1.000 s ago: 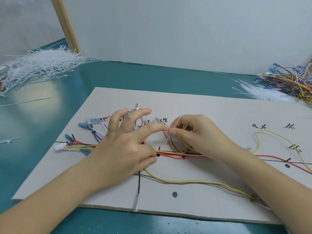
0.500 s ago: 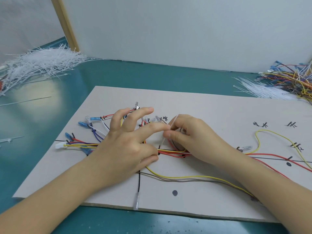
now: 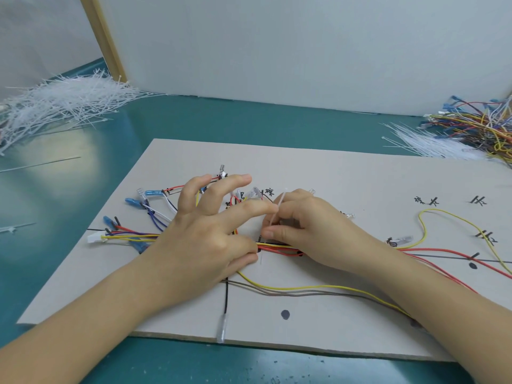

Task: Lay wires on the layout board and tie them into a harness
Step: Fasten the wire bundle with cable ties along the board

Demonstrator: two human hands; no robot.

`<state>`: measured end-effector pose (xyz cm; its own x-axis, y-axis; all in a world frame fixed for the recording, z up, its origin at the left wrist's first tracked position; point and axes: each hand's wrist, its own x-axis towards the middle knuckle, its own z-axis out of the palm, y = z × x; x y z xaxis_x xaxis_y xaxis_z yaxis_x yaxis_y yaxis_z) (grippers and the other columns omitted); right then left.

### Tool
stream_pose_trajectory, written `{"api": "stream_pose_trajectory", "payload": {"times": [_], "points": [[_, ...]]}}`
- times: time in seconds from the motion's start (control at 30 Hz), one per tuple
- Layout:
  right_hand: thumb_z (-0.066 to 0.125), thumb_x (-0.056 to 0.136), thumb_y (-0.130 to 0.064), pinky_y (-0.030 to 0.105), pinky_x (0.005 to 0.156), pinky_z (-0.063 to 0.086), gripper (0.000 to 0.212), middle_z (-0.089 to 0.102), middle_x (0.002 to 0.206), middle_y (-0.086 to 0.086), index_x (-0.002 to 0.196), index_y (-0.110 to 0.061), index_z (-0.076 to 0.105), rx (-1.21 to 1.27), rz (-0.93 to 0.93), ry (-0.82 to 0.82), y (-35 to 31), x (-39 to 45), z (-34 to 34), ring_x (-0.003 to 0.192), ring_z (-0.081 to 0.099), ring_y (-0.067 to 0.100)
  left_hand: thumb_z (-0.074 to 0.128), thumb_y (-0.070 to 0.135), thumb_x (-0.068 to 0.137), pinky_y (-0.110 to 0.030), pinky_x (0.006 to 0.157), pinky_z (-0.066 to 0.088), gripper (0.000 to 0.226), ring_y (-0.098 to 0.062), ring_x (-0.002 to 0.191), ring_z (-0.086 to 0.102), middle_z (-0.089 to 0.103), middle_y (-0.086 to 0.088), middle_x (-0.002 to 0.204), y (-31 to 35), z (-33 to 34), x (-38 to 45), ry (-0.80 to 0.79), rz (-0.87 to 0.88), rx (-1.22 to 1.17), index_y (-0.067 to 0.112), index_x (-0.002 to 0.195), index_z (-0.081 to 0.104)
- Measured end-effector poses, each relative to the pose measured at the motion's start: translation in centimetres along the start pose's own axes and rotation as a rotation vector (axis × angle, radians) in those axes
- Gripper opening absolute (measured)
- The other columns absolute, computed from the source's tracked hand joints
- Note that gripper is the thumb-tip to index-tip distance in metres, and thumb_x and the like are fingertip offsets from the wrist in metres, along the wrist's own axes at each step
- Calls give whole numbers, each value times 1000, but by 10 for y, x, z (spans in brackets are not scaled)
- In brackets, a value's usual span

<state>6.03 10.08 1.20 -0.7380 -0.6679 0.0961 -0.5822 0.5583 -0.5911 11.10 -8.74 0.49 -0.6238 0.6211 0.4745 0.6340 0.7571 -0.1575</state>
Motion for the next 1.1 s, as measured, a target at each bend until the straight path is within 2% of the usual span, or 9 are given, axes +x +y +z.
{"api": "stream_pose_trajectory", "payload": {"times": [0.13,0.23,0.3,0.4,0.53,0.7,0.83,0.93,1.1], "points": [[61,89,-25,37,88,38,13,59,90,2,82,-17,68,31,37,-52,0,1,-1,98,46,19,58,29,79,-49,96,25,20,-28,120,38,65,7,115,5,1,4,36,28,22,26,62,68],[50,94,-21,34,93,36,33,57,93,-5,70,-43,53,38,45,-125,-1,0,-4,103,42,15,60,23,80,-48,96,26,20,-26,119,39,67,9,111,8,2,5,83,63,66,25,62,66],[46,94,-18,28,89,37,38,58,92,-6,70,-47,49,36,38,-129,-2,-1,-6,100,45,12,61,19,81,-48,96,27,21,-25,119,40,67,10,110,10,2,7,106,83,105,24,61,64],[55,86,-20,12,63,39,27,60,73,-15,68,-40,54,189,48,40,-3,-1,-5,66,52,-2,63,16,80,-47,97,28,20,-24,118,42,68,6,107,14,4,8,114,110,165,22,61,60],[62,87,-11,6,52,33,28,57,54,-23,70,-34,61,330,73,136,2,0,-5,48,47,-5,51,16,83,-43,96,27,19,-20,111,45,68,5,94,19,4,10,102,4,43,18,68,62],[65,86,-14,11,52,34,14,56,53,-18,75,-20,70,296,80,52,3,-2,1,50,46,-1,40,26,84,-35,98,17,23,-5,98,47,55,20,83,20,-2,9,76,-315,-382,17,73,59],[64,88,-20,18,51,34,11,60,60,-12,80,-18,72,257,72,38,4,-2,0,52,45,6,46,39,78,-22,102,13,5,9,86,44,54,23,71,19,0,12,32,-508,-565,38,74,47],[63,88,-24,30,63,41,11,66,76,6,85,-19,73,199,50,29,2,-3,-1,65,53,19,54,38,76,-6,95,13,9,17,94,41,63,20,65,17,2,10,75,-555,-613,40,77,45],[61,90,-25,36,71,41,15,66,81,13,89,-15,73,169,37,35,-1,-4,-1,72,53,23,46,49,77,-3,91,15,13,25,96,33,62,20,70,17,4,8,106,-499,-594,37,77,41]]}}
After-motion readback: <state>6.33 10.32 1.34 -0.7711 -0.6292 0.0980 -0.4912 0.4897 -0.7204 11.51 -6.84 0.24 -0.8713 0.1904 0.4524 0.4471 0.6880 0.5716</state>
